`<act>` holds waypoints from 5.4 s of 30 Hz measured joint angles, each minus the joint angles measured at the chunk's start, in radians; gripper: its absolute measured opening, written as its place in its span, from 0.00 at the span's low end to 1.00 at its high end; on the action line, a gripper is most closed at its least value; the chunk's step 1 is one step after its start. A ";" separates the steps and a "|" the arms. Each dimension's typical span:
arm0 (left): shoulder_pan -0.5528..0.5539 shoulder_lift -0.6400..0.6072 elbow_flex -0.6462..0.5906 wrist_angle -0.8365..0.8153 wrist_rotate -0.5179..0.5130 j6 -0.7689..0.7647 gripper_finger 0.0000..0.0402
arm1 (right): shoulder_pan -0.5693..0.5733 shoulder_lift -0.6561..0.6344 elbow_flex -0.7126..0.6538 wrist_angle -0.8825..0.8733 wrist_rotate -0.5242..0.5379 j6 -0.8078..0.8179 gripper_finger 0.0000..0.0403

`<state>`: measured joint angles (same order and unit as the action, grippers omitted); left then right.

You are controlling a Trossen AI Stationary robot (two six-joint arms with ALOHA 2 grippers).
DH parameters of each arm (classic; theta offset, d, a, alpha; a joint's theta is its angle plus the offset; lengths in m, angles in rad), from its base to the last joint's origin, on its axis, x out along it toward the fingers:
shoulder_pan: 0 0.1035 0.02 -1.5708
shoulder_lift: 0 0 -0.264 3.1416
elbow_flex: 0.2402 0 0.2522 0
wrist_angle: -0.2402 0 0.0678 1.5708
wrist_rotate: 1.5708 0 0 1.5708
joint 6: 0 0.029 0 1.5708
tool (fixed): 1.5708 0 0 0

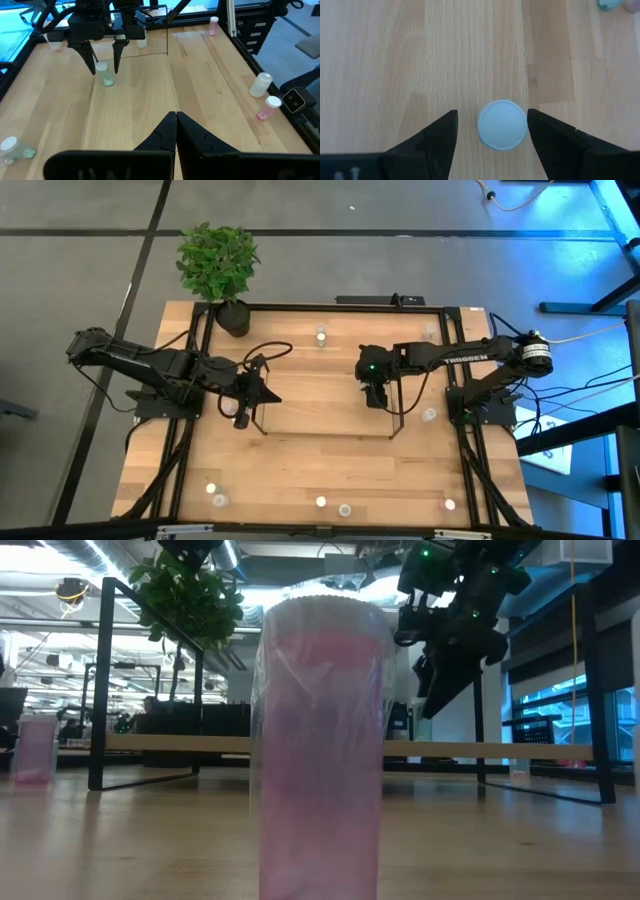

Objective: Pick and place medicine bottles onto shelf by color
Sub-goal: Put the left pink pill bottle on the shelf

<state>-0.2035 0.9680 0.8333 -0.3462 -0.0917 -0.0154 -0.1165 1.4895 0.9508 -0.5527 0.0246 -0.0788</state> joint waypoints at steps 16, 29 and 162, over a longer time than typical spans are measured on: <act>0.000 0.000 0.000 0.000 0.000 0.000 0.00 | 0.000 -0.001 0.127 -0.186 0.019 0.000 0.60; 0.000 0.000 0.000 0.000 0.000 0.000 0.00 | 0.000 -0.159 0.187 -0.285 0.036 0.031 0.60; -0.422 0.138 0.294 -0.872 -0.138 -0.669 0.01 | 0.208 -0.249 0.186 -0.043 -0.332 -0.136 0.60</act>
<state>-0.6250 1.1064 1.1271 -1.2178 -0.2298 -0.6843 0.0917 1.2407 1.1370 -0.5957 -0.3078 -0.2146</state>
